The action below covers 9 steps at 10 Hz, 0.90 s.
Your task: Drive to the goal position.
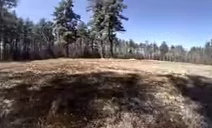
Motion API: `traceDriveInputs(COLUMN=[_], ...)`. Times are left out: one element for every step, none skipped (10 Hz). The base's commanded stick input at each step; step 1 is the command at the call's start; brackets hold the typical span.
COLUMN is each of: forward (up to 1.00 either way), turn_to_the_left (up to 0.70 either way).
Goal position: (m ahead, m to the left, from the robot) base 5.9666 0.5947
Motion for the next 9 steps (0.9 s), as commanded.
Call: traceDriveInputs(forward=[0.7, 0.7, 0.7, 0.7, 0.7, 0.7, 0.7, 0.7, 0.7], turn_to_the_left=[0.0, 0.0, 0.0, 0.0, 0.0, 0.0, 0.0, 0.0, 0.0])
